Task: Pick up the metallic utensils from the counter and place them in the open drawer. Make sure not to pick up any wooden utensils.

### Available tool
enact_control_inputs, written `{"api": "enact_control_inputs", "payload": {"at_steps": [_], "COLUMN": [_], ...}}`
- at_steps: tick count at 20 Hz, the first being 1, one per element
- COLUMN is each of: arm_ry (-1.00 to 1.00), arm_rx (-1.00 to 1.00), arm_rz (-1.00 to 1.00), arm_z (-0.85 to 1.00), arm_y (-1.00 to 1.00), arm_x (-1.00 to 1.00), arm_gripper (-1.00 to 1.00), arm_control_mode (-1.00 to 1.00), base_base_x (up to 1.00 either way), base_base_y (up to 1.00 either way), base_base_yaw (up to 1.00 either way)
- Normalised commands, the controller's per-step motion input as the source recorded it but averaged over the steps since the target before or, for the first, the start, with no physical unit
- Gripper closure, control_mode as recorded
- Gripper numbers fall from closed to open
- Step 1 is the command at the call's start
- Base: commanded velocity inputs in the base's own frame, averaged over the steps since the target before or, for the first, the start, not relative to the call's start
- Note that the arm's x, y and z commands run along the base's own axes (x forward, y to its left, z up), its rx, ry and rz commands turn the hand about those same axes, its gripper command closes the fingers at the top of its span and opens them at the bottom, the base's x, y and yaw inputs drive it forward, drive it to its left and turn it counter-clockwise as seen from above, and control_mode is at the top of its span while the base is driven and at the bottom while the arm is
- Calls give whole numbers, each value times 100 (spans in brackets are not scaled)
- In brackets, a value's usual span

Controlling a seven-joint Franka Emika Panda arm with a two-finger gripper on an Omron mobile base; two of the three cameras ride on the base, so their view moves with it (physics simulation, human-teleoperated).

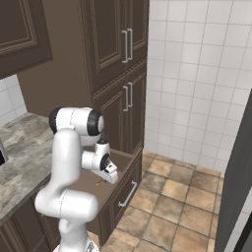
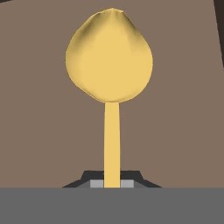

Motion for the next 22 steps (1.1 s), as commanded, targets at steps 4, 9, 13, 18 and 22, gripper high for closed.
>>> {"api": "enact_control_inputs", "payload": {"at_steps": [4, 9, 13, 18, 22], "arm_ry": [0, 1, 2, 3, 0], "arm_rx": [-1, 0, 0, -1, -2], "arm_rz": [0, 0, 0, 0, 0], "arm_z": [-39, -34, -35, -38, -10], "arm_y": [3, 2, 1, 1, 3], "arm_x": [0, 21, 27, 20, 4], "arm_gripper": [100, 100, 100, -100, -100], "arm_control_mode": [-100, -100, -100, -100, -100], "base_base_x": [0, 0, 0, 0, 0], "base_base_y": [0, 0, 0, 0, 0], "base_base_yaw": [0, 0, 0, 0, 0]}}
